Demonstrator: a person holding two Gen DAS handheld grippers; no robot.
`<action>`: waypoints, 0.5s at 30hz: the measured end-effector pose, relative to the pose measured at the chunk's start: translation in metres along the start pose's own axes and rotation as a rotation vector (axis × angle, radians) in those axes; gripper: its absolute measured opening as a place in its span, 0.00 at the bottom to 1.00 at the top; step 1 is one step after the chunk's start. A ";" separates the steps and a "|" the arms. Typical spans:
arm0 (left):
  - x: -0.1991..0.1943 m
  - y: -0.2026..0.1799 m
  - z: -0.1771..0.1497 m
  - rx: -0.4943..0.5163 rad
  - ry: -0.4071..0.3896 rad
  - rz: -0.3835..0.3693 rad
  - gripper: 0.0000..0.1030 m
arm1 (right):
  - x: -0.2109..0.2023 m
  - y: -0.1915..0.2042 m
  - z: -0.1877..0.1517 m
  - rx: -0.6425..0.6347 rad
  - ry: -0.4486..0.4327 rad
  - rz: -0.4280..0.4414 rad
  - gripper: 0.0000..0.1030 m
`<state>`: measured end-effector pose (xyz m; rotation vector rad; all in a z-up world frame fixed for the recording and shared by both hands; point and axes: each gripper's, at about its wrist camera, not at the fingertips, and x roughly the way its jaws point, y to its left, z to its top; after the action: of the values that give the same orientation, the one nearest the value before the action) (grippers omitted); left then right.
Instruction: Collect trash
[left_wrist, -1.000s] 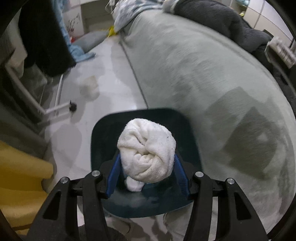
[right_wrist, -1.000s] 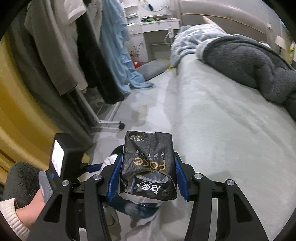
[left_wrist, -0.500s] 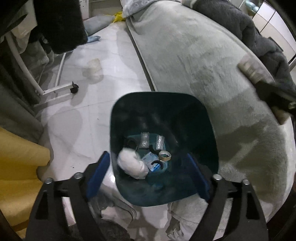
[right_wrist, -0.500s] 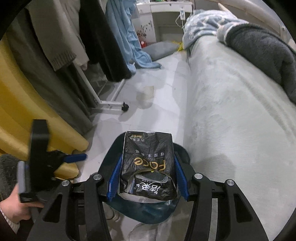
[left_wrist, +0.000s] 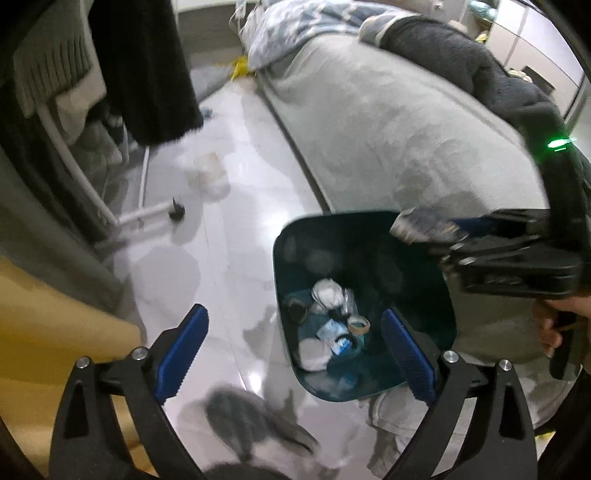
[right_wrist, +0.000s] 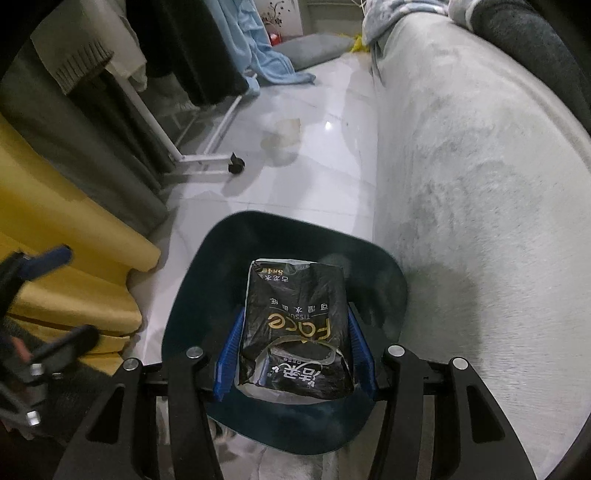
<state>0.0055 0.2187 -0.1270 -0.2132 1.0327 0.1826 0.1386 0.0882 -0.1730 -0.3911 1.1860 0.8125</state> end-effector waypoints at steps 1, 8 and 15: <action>-0.004 -0.001 0.001 0.009 -0.017 0.005 0.93 | 0.003 0.000 0.000 0.001 0.007 -0.002 0.52; -0.026 -0.006 0.016 -0.001 -0.158 -0.011 0.94 | 0.016 0.012 -0.006 -0.029 0.053 -0.027 0.54; -0.057 -0.015 0.030 -0.017 -0.286 -0.029 0.96 | 0.005 0.014 0.002 -0.018 0.034 -0.026 0.87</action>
<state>0.0057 0.2093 -0.0609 -0.2112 0.7434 0.1896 0.1301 0.1005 -0.1746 -0.4354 1.2034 0.7974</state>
